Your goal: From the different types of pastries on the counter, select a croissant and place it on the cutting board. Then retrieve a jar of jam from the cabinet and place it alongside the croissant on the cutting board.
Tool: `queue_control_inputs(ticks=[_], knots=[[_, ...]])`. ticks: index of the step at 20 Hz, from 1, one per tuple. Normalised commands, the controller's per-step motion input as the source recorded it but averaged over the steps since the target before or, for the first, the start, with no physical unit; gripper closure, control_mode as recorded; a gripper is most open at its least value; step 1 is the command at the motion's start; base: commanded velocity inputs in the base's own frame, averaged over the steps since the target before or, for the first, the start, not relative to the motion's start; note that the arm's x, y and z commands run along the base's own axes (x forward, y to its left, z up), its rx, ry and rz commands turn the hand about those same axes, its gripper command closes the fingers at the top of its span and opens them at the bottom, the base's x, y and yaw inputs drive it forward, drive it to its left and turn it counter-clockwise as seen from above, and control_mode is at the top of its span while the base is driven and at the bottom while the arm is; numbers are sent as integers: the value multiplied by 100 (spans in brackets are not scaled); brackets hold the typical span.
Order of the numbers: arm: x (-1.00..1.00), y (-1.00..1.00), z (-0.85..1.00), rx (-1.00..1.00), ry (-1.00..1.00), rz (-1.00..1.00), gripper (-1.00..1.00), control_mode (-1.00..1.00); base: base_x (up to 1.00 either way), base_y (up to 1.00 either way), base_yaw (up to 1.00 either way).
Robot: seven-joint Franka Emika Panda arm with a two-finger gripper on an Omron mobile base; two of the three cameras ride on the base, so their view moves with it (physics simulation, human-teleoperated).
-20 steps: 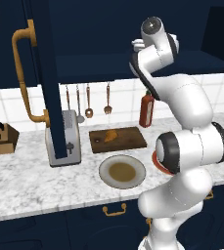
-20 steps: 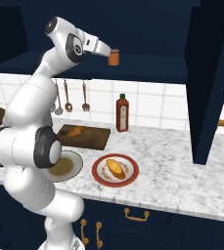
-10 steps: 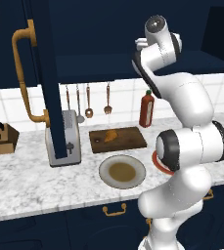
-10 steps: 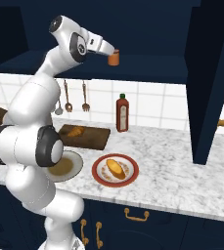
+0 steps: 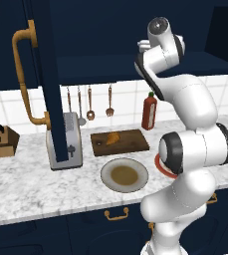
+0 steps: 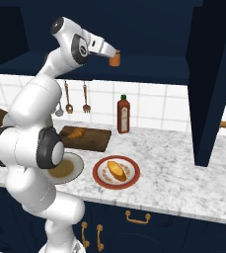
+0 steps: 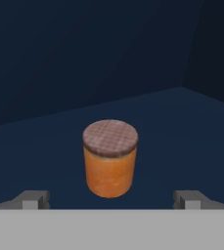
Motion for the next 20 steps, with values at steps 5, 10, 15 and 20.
queue_control_inputs(ticks=[5,10,15,20], knots=[[13,-22,-8,4,0,5,-100,-100,0,0,0],[5,0,0,0,0,0,-100,-100,0,0,0],[18,0,0,0,0,0,-100,-100,0,0,0],[15,-7,0,0,0,1,-100,-100,0,0,0]])
